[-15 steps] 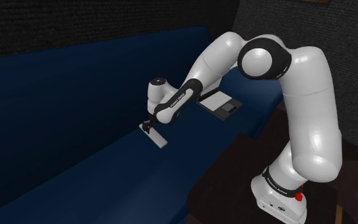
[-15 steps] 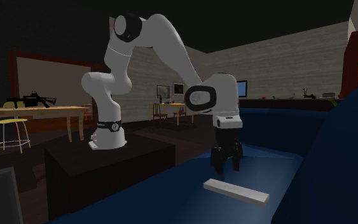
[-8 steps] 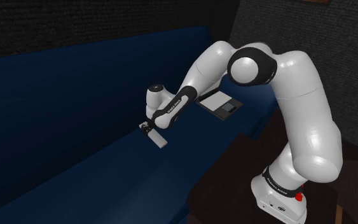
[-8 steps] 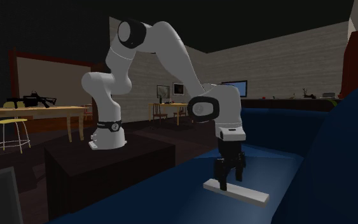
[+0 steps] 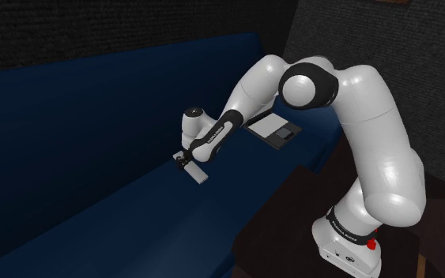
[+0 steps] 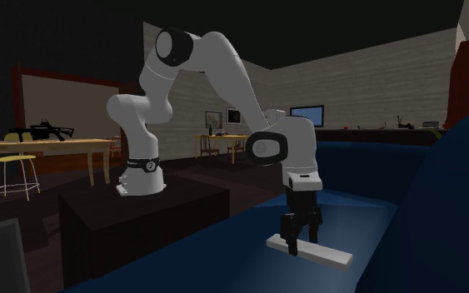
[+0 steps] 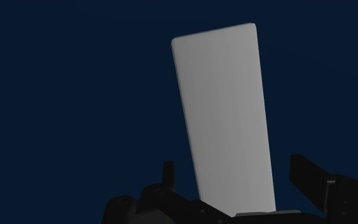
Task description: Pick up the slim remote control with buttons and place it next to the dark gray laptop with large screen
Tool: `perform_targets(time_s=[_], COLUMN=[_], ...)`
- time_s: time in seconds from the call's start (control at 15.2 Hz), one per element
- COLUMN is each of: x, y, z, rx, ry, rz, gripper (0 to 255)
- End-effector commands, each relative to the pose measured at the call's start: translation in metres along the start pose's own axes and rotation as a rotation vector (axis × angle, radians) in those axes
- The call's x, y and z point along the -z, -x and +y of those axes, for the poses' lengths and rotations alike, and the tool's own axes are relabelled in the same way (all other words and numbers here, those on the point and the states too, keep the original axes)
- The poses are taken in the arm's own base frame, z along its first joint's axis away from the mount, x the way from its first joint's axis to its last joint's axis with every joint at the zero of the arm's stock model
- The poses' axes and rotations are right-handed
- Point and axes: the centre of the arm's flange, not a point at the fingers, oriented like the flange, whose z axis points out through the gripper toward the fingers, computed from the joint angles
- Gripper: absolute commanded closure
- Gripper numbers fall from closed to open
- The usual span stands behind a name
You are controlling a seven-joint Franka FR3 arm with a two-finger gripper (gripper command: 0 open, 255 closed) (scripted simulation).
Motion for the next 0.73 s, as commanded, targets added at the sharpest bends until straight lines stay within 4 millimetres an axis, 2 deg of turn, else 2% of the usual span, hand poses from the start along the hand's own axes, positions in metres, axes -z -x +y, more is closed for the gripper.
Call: perform_targets(time_s=[0.0, 0.07, 0.66], x=[0.0000, 0.0000, 0.0000], y=[0.0000, 0.0000, 0.0000], z=[0.0000, 0.0000, 0.0000], rx=[0.000, 0.000, 0.000], ry=[0.000, 0.000, 0.000], rz=[0.000, 0.000, 0.000], gripper=[0, 255, 255])
